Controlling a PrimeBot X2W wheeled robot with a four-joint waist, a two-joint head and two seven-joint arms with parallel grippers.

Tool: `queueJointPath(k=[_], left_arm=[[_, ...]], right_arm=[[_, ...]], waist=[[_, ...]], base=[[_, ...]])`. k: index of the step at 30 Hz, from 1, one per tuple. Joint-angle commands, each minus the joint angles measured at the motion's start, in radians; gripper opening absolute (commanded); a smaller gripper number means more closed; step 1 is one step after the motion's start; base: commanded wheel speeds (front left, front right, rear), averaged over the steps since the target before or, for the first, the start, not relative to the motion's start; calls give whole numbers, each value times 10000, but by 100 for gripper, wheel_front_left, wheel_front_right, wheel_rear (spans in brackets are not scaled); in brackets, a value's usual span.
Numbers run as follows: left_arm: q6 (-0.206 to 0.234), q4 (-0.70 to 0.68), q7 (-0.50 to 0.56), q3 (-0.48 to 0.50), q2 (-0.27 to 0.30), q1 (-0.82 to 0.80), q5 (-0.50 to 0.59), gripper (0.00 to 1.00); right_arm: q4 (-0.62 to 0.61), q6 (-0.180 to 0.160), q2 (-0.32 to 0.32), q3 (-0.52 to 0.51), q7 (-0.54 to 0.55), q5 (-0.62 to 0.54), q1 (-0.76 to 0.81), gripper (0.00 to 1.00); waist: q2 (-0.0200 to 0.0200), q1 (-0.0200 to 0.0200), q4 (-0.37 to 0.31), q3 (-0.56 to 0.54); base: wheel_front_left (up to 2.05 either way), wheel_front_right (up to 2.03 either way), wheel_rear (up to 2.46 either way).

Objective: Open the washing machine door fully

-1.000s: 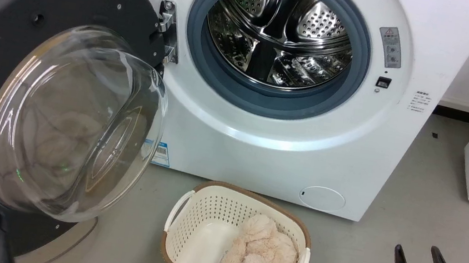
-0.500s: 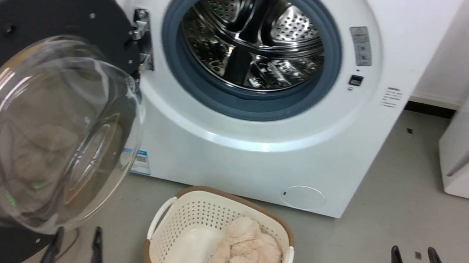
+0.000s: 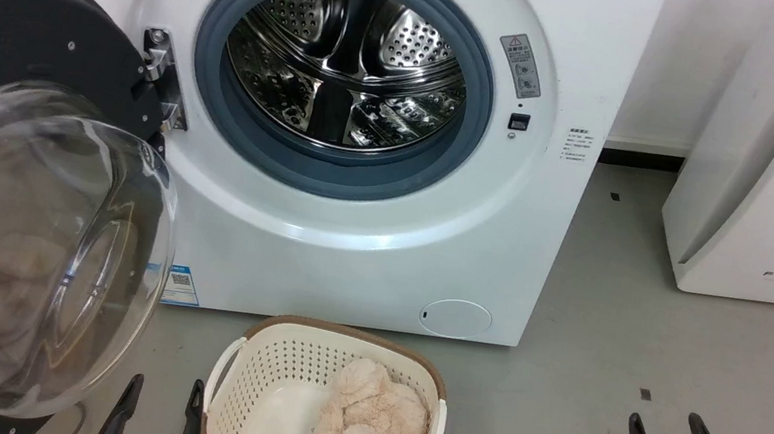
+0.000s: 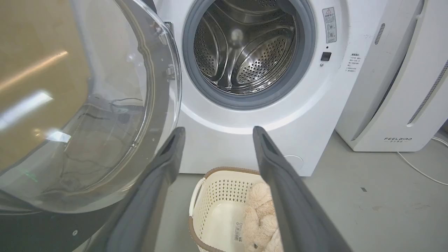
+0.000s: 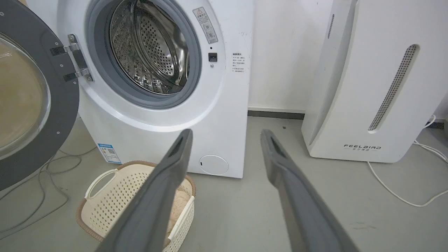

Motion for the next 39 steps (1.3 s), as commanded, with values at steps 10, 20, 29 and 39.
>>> queueJointPath(k=[10, 20, 29, 39], left_arm=[[-34, 19, 79, -16, -30, -103, 60, 0], [-116, -5, 282, 71, -78, -263, 190, 0], [-190, -27, 465, 149, -122, -408, 307, 0], [-288, -56, 708, 253, -179, -600, 463, 0]], right_arm=[[21, 0, 1, 30, 44, -17, -56, 0], [35, 1, 2, 83, 136, -67, -183, 0], [47, 1, 4, 130, 220, -112, -298, 0], [64, 2, 6, 194, 332, -171, -451, 0]], waist=[[-1, 0, -58, 30], [-1, 0, -51, 71], [-1, 0, -45, 108], [-1, 0, -37, 157]], base=[[0, 0, 0], [0, 0, 0], [0, 0, 0], [0, 0, 0]])
